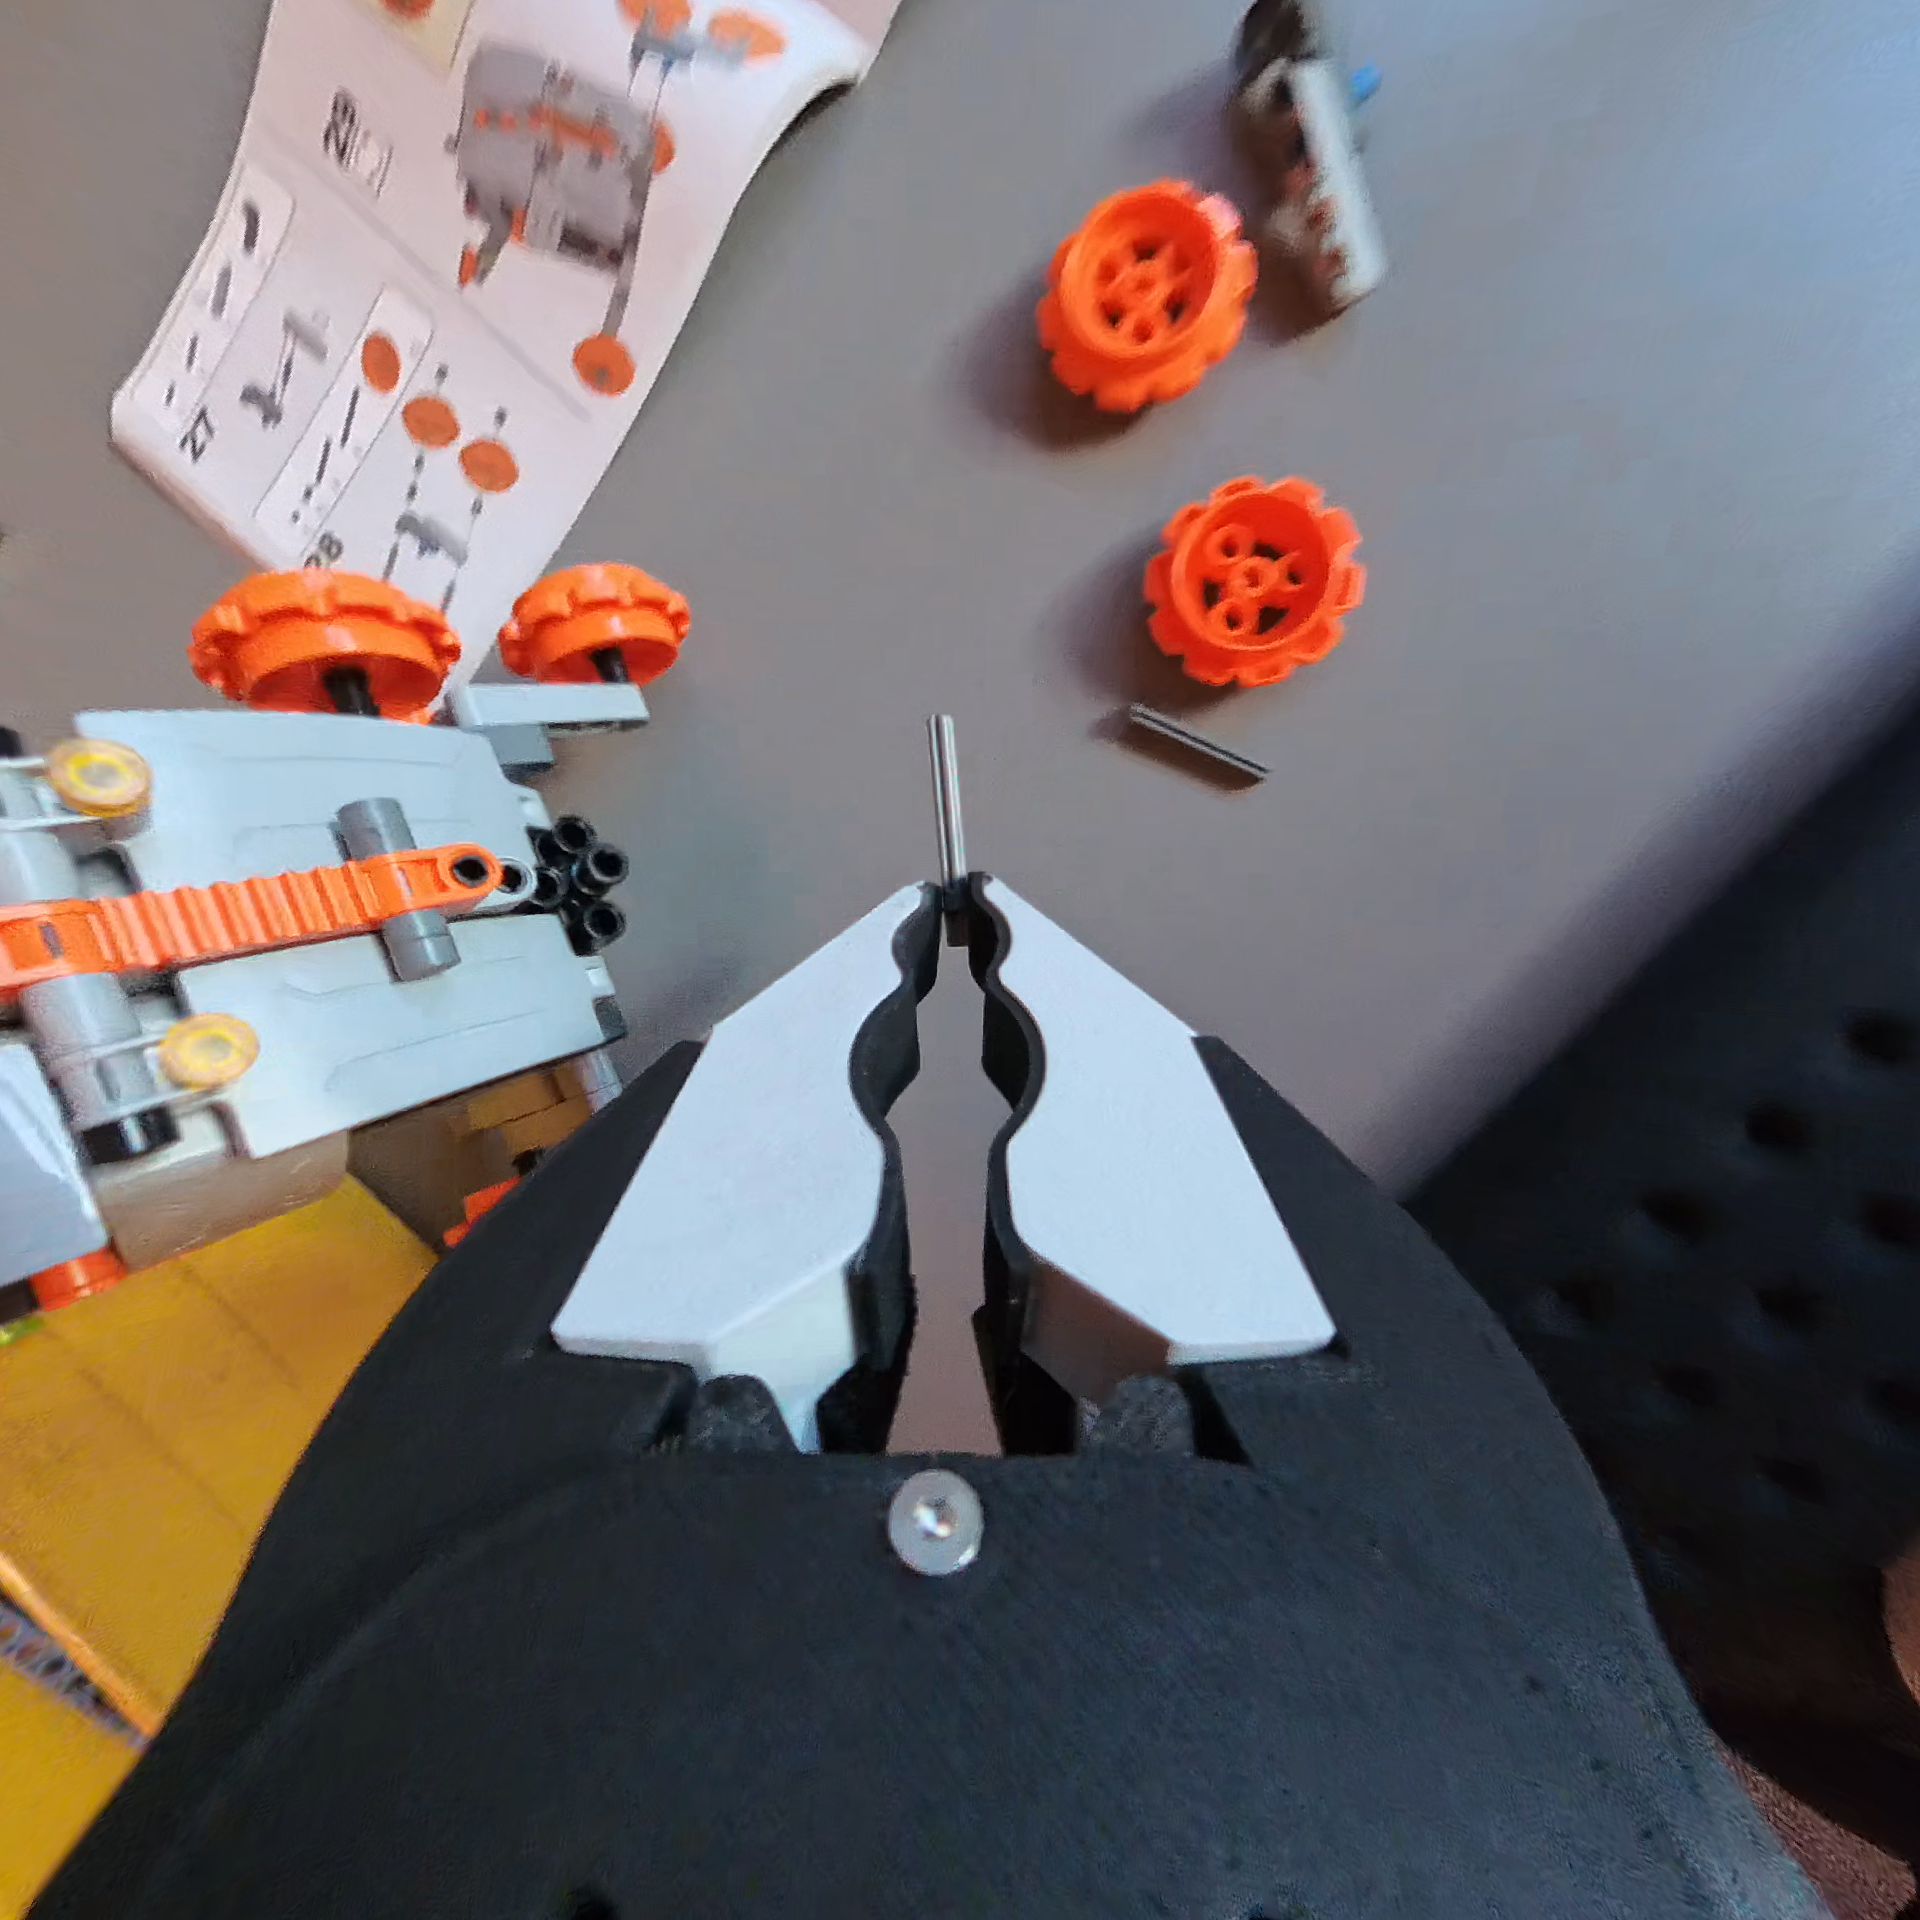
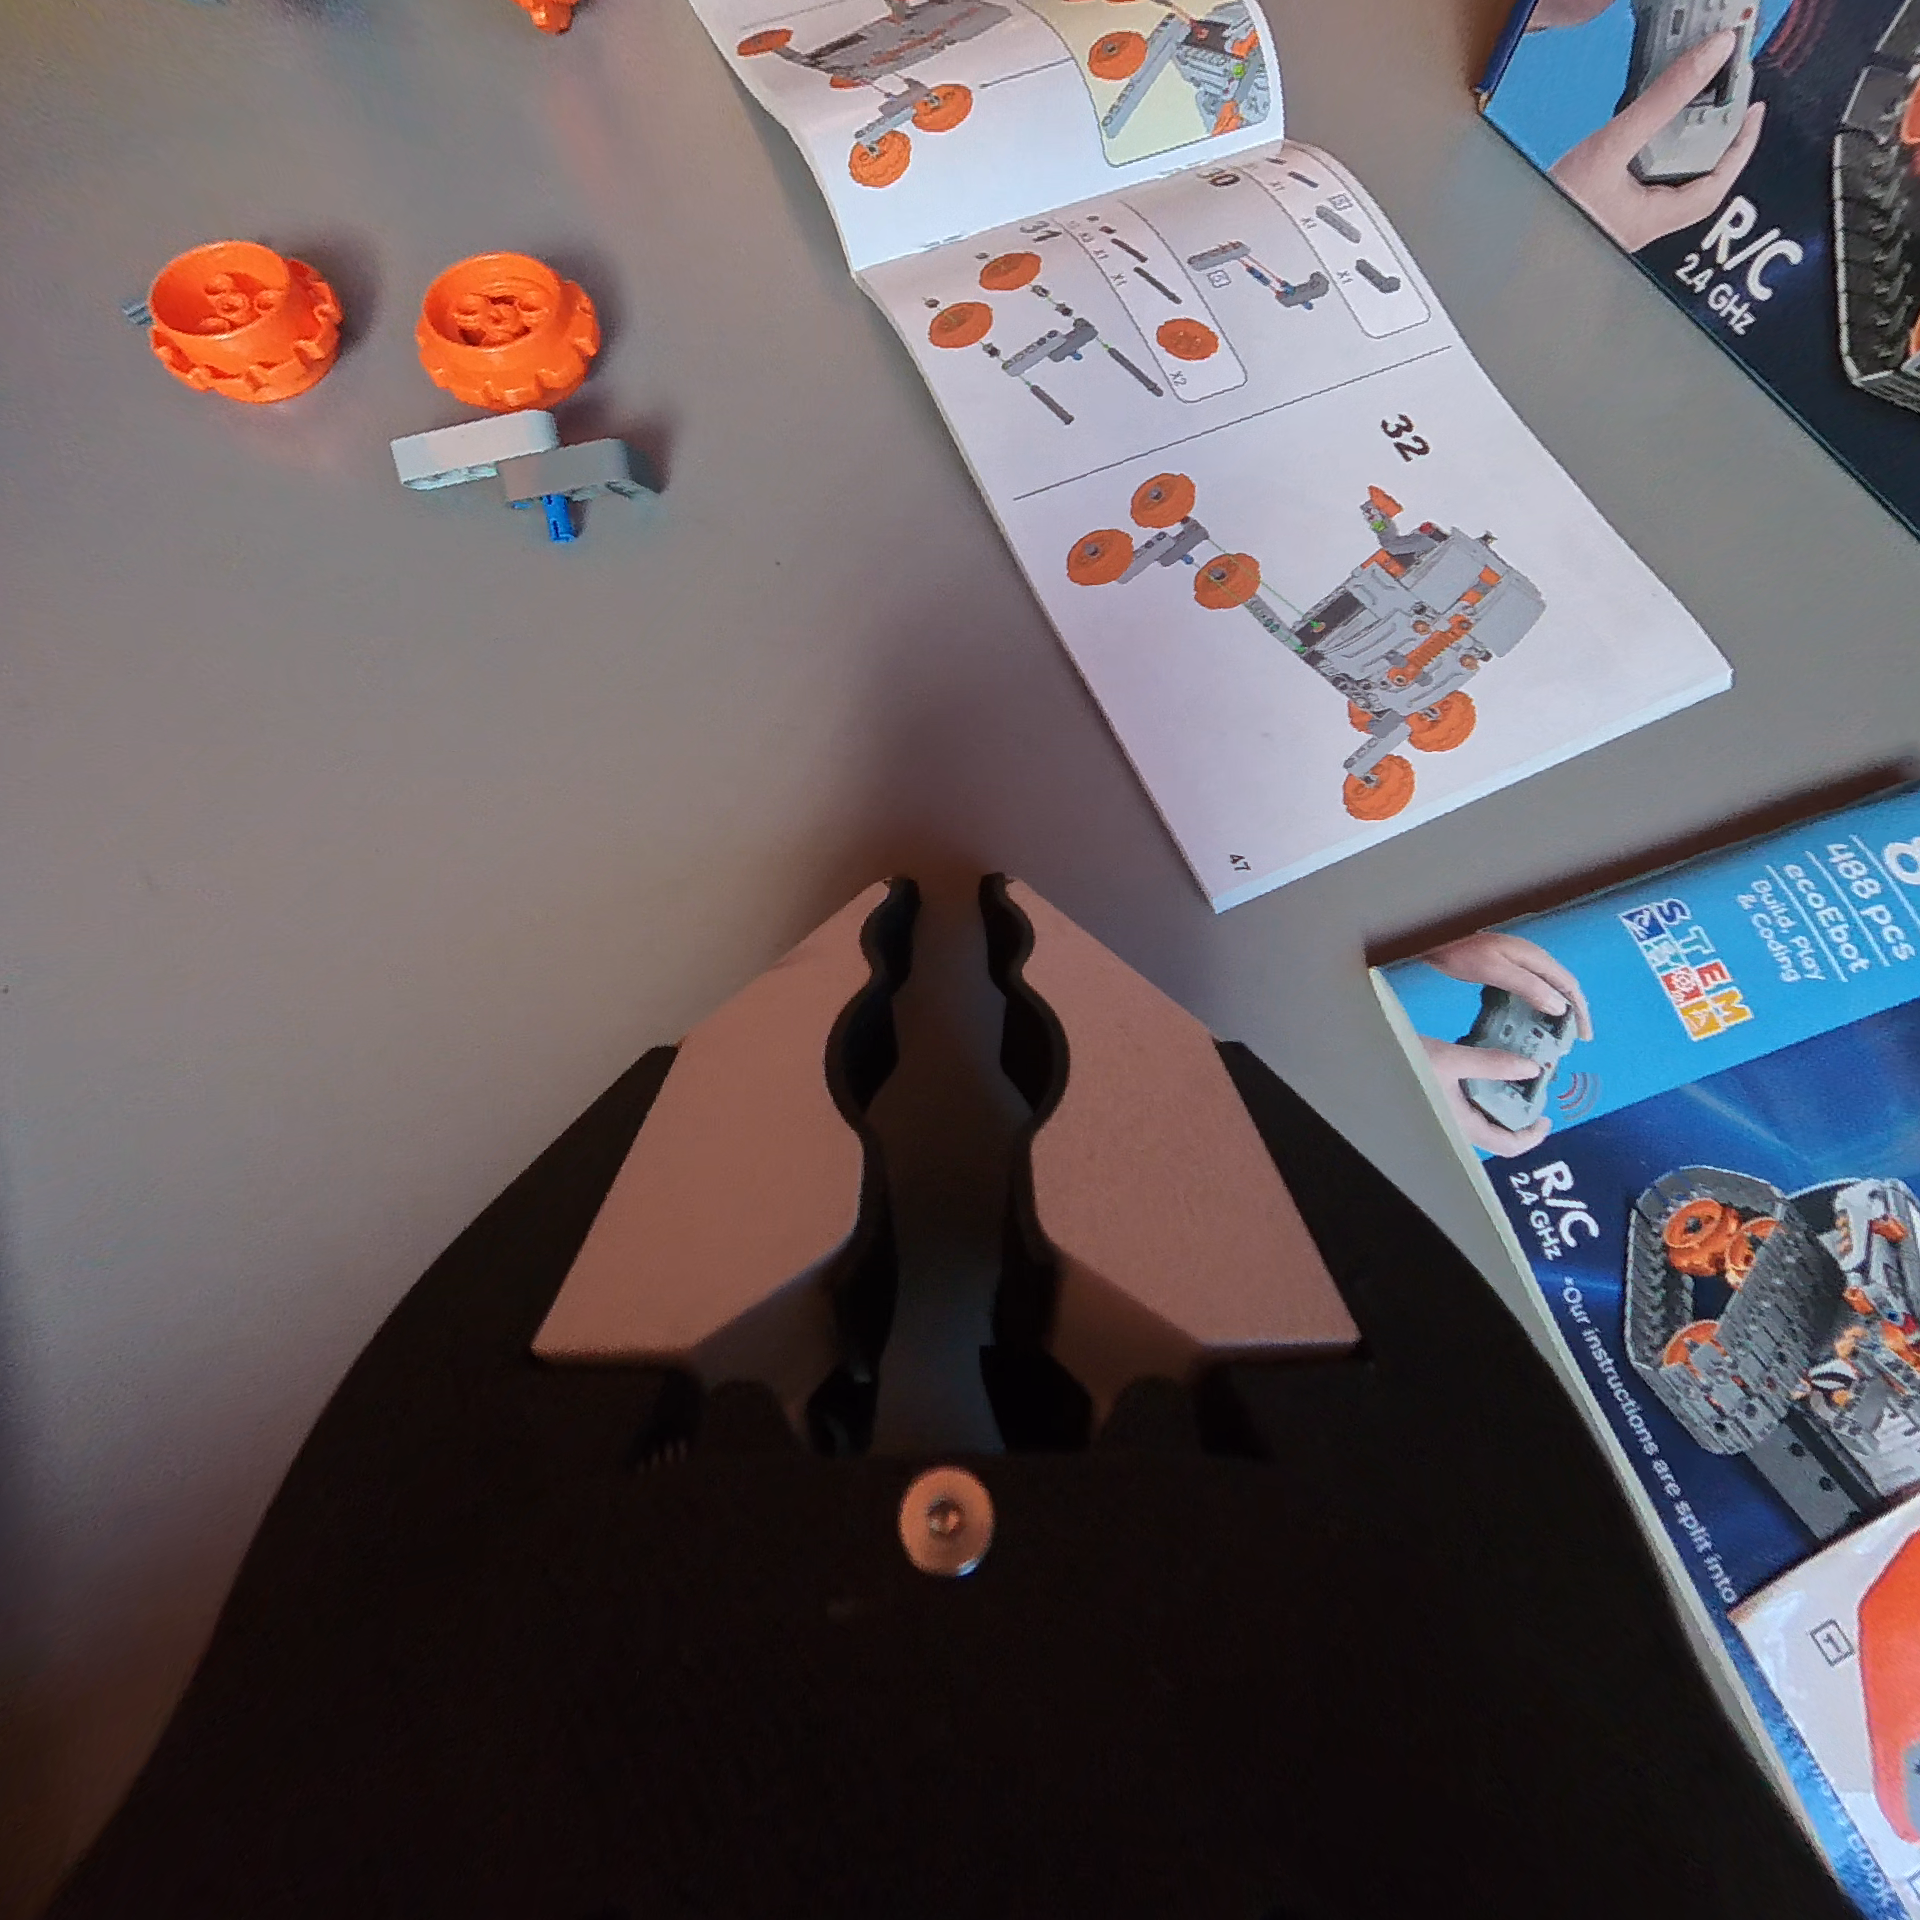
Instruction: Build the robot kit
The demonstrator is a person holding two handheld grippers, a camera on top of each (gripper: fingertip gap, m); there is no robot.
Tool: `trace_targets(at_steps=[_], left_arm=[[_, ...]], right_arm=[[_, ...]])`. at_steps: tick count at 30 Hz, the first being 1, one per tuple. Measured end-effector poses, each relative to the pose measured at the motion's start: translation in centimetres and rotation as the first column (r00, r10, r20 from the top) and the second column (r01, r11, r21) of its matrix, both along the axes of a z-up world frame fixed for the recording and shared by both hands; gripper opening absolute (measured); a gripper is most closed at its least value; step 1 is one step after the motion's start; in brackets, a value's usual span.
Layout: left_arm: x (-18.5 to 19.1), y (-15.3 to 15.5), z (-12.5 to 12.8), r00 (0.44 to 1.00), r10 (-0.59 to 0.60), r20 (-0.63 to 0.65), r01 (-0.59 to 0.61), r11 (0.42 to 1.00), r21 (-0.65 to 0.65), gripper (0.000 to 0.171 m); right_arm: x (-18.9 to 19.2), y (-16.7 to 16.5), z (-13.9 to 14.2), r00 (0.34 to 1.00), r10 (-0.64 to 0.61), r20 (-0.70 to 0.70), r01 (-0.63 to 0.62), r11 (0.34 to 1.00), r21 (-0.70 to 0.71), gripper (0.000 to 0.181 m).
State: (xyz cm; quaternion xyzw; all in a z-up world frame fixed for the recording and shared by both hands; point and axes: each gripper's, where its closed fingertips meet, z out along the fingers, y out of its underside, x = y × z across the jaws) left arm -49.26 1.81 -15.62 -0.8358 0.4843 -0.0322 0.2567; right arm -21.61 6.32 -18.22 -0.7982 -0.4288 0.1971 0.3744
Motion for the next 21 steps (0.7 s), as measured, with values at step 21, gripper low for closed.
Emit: trace_targets(at_steps=[21], left_arm=[[0.9, 0.0, -3.0, 0.999, 0.038, -0.002, -0.038, 0.98, -0.196, 0.007]], right_arm=[[-0.3, -0.5, 0.0, 1.0, 0.024, -0.01, -0.024, 1.0, -0.013, 0.02]])
